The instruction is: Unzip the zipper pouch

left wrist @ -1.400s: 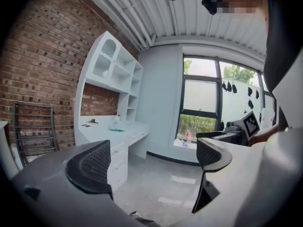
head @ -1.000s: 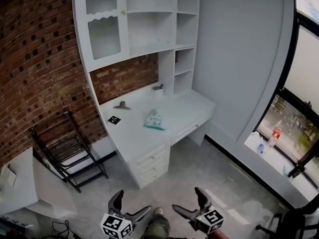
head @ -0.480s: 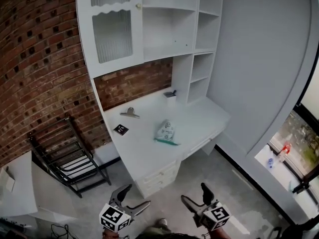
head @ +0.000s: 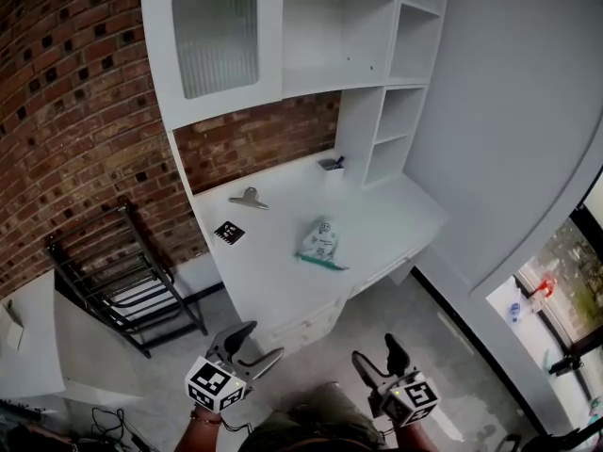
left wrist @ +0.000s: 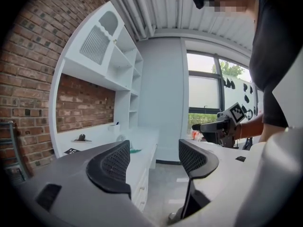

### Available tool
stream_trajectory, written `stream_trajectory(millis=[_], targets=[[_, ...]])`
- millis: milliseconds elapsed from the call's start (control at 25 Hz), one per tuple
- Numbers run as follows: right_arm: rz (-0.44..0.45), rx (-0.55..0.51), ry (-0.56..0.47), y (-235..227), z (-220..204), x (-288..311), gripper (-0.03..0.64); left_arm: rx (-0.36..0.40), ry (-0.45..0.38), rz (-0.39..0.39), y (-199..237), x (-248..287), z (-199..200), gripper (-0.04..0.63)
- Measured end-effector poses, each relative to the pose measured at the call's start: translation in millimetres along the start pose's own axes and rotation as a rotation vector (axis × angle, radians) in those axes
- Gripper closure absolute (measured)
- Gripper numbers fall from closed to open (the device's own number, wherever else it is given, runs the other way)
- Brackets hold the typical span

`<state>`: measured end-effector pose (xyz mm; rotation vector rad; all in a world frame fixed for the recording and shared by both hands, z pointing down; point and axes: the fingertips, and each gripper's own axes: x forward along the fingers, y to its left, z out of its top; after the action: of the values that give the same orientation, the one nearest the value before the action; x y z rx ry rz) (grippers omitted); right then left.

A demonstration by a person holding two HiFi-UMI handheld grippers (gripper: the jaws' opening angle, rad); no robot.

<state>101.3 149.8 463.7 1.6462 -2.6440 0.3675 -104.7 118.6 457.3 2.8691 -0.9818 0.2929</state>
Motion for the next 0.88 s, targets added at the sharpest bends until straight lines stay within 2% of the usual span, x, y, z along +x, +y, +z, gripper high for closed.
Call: stream_trajectory(millis=[120,280,520,600,680,800,880], targets=[[0.004,-0.007,0.014,-11.4,0.6,8.0,0.25,0.03,0.008,0.01,12.3,12.1,1.2,0.276],[0.007,-0.006,0.024,-23.8,1.0,24.0,0.302,0.179,0.096,0.046,37.6,29.8,-8.6,0.284],[0.039,-0.031,0.045,-37.6,-0.9,61.5,0.313,0.313,0.202,-0.001,69.0,69.9,-26.0,0.301],[0.045,-0.026,0.054,-44.0,-1.8,75.5,0.314,0.328,0.234,-0.01,82.2,84.4,-32.7,0.308],[0.049,-0.026,0.061,-51.1,-0.8,92.4,0.314,0.318,0.224,-0.032,95.1,101.2,-33.7,0.318],[0.05,-0.02,0.082,-61.0,1.6,124.4,0.319,0.293,0.227,-0.083,115.9,126.3,-37.3,0.381],[0.053,-0.027,0.092,-68.3,6.5,141.6,0.324,0.286,0.249,-0.108,129.6,143.7,-42.6,0.39]])
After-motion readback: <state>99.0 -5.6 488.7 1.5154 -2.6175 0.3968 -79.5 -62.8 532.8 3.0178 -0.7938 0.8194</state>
